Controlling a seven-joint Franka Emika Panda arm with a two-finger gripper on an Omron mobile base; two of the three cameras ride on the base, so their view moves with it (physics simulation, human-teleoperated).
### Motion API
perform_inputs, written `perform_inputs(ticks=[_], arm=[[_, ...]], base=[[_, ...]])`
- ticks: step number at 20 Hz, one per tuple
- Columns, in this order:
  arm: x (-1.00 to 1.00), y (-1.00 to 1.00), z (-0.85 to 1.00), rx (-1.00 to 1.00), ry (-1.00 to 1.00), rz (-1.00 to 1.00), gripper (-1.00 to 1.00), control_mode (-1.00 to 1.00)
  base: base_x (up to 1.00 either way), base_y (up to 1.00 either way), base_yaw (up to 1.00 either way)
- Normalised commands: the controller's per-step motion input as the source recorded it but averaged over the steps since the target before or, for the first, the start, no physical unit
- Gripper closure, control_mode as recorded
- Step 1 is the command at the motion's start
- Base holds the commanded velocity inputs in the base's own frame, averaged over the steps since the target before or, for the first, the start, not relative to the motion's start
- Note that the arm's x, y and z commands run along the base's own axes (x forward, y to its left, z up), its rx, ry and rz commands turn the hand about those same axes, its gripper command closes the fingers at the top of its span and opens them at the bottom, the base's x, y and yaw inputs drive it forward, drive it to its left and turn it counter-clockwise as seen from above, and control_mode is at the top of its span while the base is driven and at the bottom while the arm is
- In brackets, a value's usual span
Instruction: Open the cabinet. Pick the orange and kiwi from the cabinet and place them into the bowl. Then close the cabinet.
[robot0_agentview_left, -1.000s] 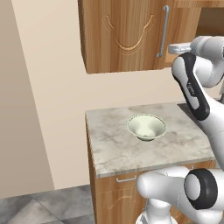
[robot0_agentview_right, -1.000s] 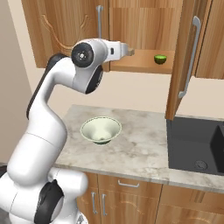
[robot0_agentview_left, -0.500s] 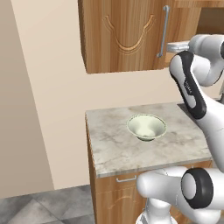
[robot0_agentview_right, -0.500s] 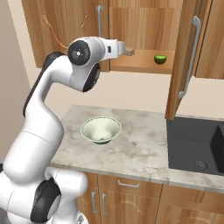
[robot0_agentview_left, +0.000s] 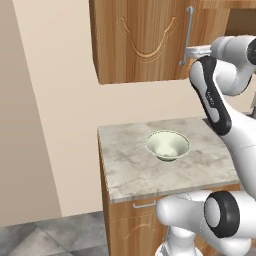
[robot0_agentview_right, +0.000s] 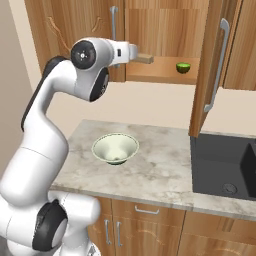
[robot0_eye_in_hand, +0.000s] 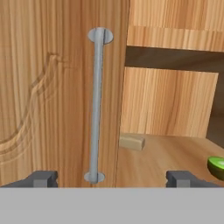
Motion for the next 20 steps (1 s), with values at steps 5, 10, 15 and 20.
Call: perform_inputs(ticks=[5,10,15,20], arm=[[0.11,0.22,0.0,0.0,0.04,0.0,-1.0,-1.0],[0.23,0.15,0.0,0.02,0.06,0.0,-1.0,-1.0],[0.31,0.11,0.0,0.02,0.04,0.0,-1.0,-1.0],[0.33,0.01,0.0,0.02,0.02,0.0,-1.0,-1.0]], base=[[0.0,0.0,0.0],[0.0,0.0,0.0],[0.0,0.0,0.0],[0.0,0.0,0.0]])
